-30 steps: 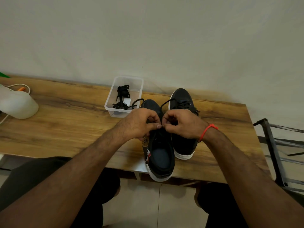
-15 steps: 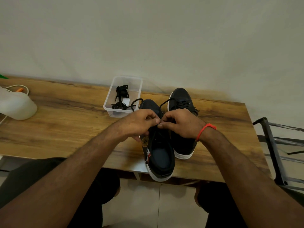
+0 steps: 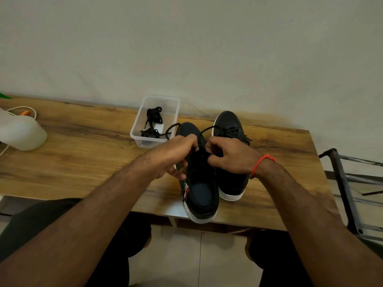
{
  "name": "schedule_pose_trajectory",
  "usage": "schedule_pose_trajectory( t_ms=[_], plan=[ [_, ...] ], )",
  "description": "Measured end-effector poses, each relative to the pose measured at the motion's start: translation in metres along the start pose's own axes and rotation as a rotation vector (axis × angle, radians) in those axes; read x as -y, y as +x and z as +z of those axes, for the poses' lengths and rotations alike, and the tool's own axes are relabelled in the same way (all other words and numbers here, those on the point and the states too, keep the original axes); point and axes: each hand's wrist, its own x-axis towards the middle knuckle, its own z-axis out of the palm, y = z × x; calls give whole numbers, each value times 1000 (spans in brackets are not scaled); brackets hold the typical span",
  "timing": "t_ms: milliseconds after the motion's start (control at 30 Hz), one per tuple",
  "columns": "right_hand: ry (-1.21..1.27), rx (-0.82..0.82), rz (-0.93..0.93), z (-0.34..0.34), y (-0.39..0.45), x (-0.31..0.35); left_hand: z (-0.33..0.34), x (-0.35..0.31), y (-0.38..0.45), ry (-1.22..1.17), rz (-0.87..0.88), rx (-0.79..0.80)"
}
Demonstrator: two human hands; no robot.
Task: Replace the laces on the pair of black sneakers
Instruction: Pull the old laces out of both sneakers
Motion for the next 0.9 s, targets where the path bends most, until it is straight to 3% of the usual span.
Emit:
schedule_pose_trajectory(
  t_ms=[133, 300, 467, 633, 900],
  plan=[
    [102, 5, 61, -3, 1, 1, -1, -3, 1, -103, -12, 91],
    [621, -21, 204, -9, -1, 6, -6, -6, 4, -411, 8, 108],
    [928, -71, 262, -15, -3, 7, -13, -10, 2, -603, 65, 104],
    [1170, -198, 257, -22, 0, 10, -20, -12, 4, -786, 158, 61],
    [1591, -559, 179, -37, -3, 15, -29, -7, 14, -940, 244, -137]
  ],
)
